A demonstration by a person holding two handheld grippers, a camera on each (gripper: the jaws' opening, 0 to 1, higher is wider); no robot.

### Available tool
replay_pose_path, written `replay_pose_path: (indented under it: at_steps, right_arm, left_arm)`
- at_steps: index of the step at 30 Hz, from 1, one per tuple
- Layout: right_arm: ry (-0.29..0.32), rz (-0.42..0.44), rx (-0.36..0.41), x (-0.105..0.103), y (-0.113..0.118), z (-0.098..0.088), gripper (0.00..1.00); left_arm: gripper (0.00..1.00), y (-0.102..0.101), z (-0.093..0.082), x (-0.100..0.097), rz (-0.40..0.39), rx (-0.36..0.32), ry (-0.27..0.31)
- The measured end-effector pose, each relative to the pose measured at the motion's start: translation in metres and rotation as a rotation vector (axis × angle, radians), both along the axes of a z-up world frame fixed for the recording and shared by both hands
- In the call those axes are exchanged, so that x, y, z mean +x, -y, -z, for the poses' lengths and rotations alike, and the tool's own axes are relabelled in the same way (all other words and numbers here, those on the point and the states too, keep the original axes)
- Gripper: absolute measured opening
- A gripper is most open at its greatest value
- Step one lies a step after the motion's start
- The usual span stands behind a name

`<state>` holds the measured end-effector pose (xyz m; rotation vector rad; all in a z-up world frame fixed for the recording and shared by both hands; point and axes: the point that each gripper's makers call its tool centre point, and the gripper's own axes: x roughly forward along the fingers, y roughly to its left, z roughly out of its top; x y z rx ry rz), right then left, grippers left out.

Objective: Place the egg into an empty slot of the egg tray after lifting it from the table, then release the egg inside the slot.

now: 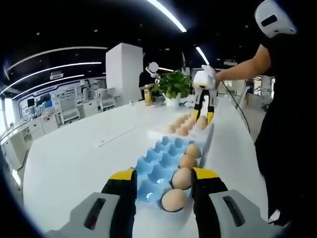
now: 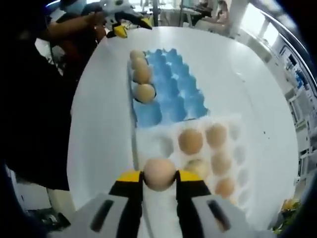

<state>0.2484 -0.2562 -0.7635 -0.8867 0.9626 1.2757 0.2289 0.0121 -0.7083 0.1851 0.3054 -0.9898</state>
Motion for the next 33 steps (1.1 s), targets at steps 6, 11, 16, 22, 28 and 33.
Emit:
replay_pose_path:
  at_steps: [6,11,16,22,28,33]
  right_arm:
    - [-0.006,-0.023,0.011,-0.002,-0.013,0.002,0.25]
    - [-0.010,-0.040,0.020,-0.003,-0.023,0.003,0.25]
    - [-0.012,-0.055,0.027,-0.005,-0.030,0.004,0.25]
    - [-0.010,-0.073,0.033,-0.005,-0.039,0.003,0.25]
    - [-0.016,-0.097,0.040,-0.007,-0.051,0.004,0.25]
    - [-0.016,-0.112,0.050,-0.006,-0.059,0.002,0.25]
  left_arm:
    - [0.44,0.000,0.000,0.000,-0.001,0.001,0.001]
    - [0.44,-0.001,0.000,0.000,-0.002,0.002,-0.001]
    - [0.44,-0.001,-0.001,0.001,0.000,0.003,0.002]
    - [0.44,-0.001,0.000,0.001,0.002,0.003,0.002]
    - [0.44,-0.001,-0.001,0.001,0.003,0.000,0.003]
    - [0.44,-0.002,-0.002,0.001,-0.001,-0.003,0.001]
